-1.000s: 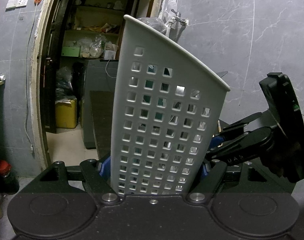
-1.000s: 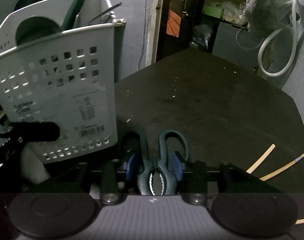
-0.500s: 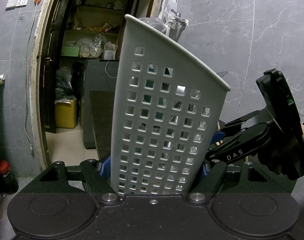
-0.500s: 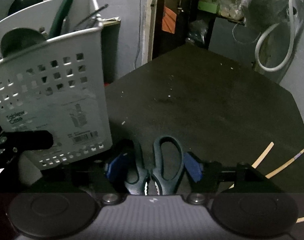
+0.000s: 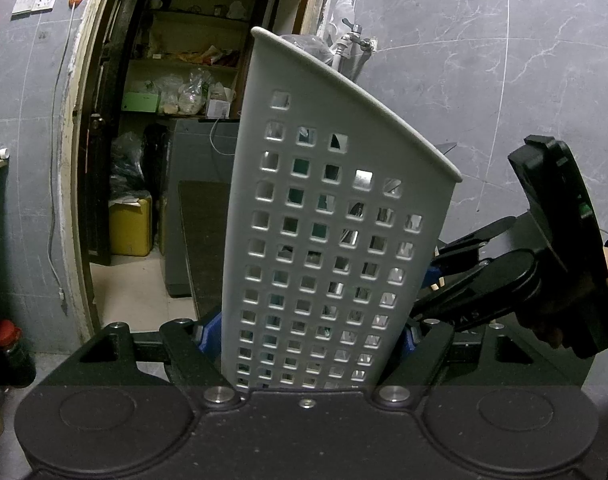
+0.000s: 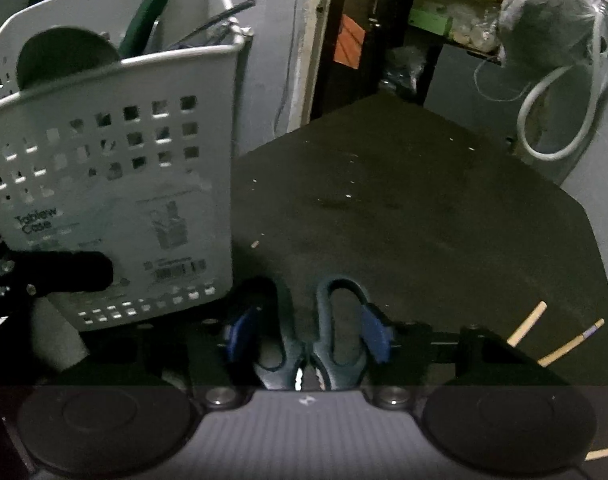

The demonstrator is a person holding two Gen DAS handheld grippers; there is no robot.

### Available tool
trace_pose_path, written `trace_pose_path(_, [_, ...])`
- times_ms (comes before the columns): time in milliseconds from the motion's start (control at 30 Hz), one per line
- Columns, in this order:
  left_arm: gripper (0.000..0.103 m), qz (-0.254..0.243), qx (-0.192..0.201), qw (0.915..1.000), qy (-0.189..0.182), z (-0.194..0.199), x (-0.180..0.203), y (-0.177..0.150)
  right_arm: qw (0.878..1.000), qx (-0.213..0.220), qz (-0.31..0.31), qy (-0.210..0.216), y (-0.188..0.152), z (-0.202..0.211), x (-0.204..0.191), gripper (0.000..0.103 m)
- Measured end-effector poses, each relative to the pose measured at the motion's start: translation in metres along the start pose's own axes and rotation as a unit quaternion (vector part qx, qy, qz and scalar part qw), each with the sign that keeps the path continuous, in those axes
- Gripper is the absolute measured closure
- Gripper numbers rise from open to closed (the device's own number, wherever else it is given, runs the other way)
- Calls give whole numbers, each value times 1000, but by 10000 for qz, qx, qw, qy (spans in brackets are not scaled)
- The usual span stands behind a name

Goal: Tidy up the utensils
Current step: 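Lift the black scissors and carry them toward the basket, then raise the scissors with the right tool high above the basket rim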

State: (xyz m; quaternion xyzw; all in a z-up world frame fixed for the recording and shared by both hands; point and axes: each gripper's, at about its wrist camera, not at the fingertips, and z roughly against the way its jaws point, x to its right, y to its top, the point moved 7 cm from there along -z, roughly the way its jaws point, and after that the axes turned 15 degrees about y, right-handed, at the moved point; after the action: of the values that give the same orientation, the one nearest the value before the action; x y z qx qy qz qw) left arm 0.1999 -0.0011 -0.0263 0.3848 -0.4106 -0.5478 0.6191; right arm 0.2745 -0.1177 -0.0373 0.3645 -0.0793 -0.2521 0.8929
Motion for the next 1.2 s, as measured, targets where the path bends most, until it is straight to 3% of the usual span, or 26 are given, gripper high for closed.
trace_pose_path(100, [24, 5, -4, 10000, 4, 0, 1, 0, 9996, -51, -136, 230, 2, -2, 1, 54])
trace_pose_path(267, [24, 9, -6, 10000, 13, -1, 2, 0, 9949, -46, -592, 819, 5, -4, 20, 51])
trace_pose_path(300, [24, 10, -6, 10000, 14, -1, 2, 0, 9948, -44, -625, 808, 7, -4, 23, 52])
trace_pose_path(367, [24, 13, -4, 10000, 16, -1, 1, 0, 9967, -78, -482, 655, 8, -6, 23, 66])
trace_pose_path(767, [24, 16, -6, 10000, 15, -2, 1, 0, 9975, 169, -560, 394, 8, 1, 16, 70])
trace_pose_path(1000, [24, 22, -6, 10000, 15, -2, 1, 0, 9932, 925, -699, 141, 7, 41, 18, 70])
trace_pose_path(1200, [24, 15, -11, 10000, 24, -3, 1, 0, 9787, 1932, -688, -65, -4, 85, 13, 70])
